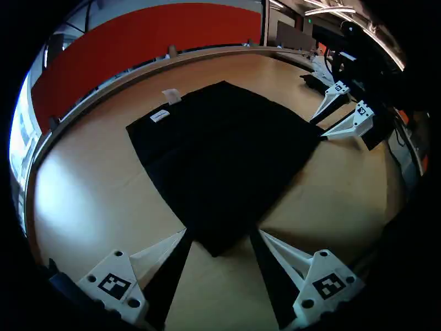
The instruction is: Fold towel
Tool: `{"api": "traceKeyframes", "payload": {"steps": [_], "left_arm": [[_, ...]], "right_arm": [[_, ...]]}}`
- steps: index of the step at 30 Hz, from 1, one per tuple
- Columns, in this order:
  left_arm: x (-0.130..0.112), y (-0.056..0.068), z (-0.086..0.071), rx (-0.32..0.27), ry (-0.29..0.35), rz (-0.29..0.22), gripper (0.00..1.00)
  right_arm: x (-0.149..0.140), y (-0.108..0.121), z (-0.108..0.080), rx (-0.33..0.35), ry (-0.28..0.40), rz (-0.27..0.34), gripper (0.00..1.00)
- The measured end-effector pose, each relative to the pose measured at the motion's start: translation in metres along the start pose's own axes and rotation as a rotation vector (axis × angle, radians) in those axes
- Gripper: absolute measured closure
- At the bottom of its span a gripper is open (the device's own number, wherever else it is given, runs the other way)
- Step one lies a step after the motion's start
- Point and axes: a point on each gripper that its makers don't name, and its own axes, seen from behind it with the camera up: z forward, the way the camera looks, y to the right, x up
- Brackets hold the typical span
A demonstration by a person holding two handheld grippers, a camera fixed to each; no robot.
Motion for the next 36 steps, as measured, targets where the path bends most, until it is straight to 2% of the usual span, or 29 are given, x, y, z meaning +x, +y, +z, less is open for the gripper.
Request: {"api": "traceKeyframes", "payload": {"steps": [2, 7, 9, 11, 13, 16, 24, 29, 36], "left_arm": [[0.0, 0.001, 0.0, -0.003, -0.001, 0.004, 0.33], [0.0, 0.0, 0.0, 0.004, -0.007, -0.01, 0.51], [0.0, -0.002, 0.0, 0.01, -0.01, -0.02, 0.69], [0.0, -0.005, 0.0, 0.017, -0.014, -0.031, 0.77], [0.0, -0.006, 0.0, 0.016, -0.018, -0.042, 0.8], [0.0, -0.005, -0.001, 0.01, -0.023, -0.056, 0.82], [0.0, 0.002, -0.007, -0.002, -0.027, -0.063, 0.83], [0.006, 0.004, -0.019, 0.006, -0.016, -0.069, 0.83], [0.019, 0.005, -0.041, 0.01, 0.006, -0.107, 0.83]], "right_arm": [[0.0, 0.002, 0.0, -0.002, 0.0, 0.005, 0.59], [-0.001, 0.001, 0.001, 0.005, -0.002, 0.003, 0.68], [-0.001, -0.001, 0.001, 0.011, -0.002, 0.001, 0.72], [-0.001, -0.004, 0.0, 0.019, -0.003, -0.001, 0.74], [-0.001, -0.008, 0.0, 0.029, -0.004, -0.001, 0.78], [0.002, -0.011, -0.001, 0.032, 0.004, 0.002, 0.82], [0.011, -0.008, -0.009, 0.017, 0.031, 0.006, 0.82], [0.02, -0.009, -0.019, 0.013, 0.046, 0.005, 0.82], [0.033, -0.014, -0.039, 0.012, 0.064, -0.01, 0.82]]}}
